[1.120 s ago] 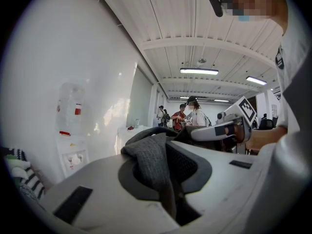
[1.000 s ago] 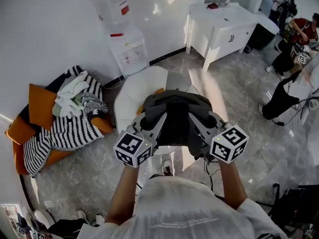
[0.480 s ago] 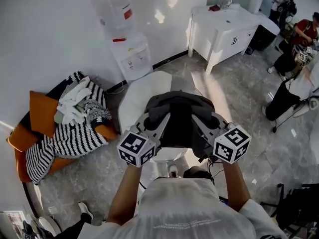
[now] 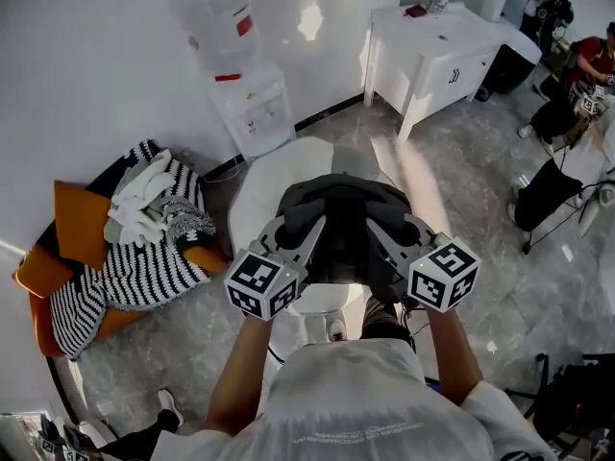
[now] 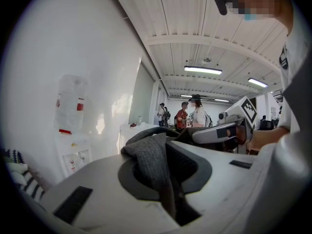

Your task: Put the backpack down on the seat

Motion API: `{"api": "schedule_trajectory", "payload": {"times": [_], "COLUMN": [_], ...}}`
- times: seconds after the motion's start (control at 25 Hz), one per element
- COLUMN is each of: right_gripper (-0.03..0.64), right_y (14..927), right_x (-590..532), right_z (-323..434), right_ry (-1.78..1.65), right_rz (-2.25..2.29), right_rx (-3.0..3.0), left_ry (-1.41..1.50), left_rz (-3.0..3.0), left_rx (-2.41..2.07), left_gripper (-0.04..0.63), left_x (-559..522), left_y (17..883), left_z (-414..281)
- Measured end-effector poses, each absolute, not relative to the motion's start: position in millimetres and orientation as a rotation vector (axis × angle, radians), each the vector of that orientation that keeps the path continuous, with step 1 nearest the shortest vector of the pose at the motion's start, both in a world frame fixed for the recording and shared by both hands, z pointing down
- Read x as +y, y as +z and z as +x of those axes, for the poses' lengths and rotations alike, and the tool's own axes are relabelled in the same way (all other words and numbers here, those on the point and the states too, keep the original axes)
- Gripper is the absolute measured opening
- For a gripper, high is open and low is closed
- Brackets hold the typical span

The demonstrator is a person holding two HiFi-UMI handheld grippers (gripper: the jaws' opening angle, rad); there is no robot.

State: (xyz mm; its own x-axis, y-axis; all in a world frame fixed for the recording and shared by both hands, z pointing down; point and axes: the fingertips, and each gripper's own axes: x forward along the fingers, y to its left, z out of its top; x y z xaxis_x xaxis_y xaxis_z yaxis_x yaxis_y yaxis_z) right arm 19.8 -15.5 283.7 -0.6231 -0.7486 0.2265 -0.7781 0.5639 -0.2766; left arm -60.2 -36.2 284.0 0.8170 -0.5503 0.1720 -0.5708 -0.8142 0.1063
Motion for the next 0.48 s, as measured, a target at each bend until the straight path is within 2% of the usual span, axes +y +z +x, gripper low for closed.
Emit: {"api": "schedule_trajectory", "payload": {"times": [0.48], "right_gripper": [0.035], "right_y": [298], "right_x": [-72], "right_z": [24], "right_ry": [0.617], "right_rz": [1.227], "right_rx": [-2.716], "left_ry": [0.206], "left_rz": [2.802], "left_rx": [-0.922], "left_gripper": [0.051], "left_x": [-86], "left_y": [299], "left_z": [-59]}}
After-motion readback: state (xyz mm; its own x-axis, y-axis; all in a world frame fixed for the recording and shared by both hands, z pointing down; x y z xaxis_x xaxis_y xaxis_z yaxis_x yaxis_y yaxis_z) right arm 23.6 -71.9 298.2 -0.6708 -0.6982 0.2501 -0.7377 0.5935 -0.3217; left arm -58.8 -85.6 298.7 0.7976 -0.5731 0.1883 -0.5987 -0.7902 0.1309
